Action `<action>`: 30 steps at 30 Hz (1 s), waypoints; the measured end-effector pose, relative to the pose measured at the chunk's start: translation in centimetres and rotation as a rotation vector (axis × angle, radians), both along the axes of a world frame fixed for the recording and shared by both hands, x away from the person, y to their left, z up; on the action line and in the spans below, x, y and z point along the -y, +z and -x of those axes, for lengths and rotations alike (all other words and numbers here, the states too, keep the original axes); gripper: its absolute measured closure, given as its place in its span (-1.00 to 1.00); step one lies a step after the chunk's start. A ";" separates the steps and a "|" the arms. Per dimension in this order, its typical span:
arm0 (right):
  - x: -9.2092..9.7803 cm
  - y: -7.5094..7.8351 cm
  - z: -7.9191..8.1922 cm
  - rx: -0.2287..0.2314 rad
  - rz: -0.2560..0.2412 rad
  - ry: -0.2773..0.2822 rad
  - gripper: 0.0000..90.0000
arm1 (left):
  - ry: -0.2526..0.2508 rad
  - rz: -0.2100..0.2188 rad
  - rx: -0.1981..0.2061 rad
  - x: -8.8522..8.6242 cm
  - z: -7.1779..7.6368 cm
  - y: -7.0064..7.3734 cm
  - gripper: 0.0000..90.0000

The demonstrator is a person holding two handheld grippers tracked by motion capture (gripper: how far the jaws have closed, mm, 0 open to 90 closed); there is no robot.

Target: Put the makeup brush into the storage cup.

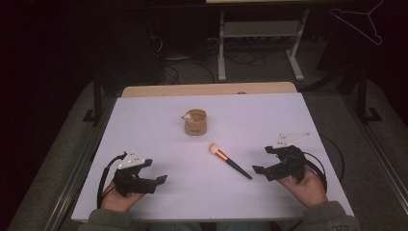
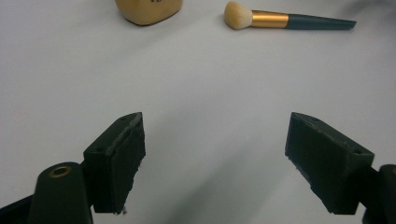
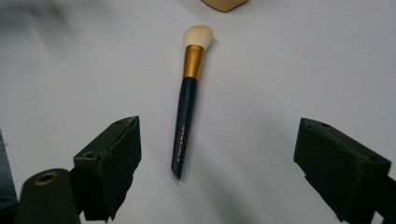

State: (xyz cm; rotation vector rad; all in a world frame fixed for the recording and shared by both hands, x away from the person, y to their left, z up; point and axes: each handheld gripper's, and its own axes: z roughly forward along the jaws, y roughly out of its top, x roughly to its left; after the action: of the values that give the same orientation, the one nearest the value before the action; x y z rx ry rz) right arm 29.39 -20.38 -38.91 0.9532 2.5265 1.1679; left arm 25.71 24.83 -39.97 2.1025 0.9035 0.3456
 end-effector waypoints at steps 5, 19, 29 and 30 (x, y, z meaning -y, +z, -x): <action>-1.2 0.7 -1.4 -0.045 0.011 0.009 -0.66 | -0.010 -0.009 0.000 0.1 -0.1 0.0 -0.56; -4.7 1.6 -4.5 -0.116 0.097 0.054 -0.50 | -0.019 -0.015 0.004 0.2 -0.1 0.1 -0.56; -7.4 0.1 -6.0 -0.191 0.181 0.085 -0.34 | -0.026 -0.019 0.008 0.2 -0.2 0.0 -0.56; -7.6 -0.2 -6.1 -0.193 0.189 0.093 -0.33 | -0.026 -0.019 0.008 0.2 -0.2 0.0 -0.56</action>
State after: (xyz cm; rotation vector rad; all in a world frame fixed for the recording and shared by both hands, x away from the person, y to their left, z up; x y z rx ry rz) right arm 35.50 -12.77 -39.07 0.9510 2.7999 0.8767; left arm 25.95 24.60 -39.95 2.1274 0.8707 0.3500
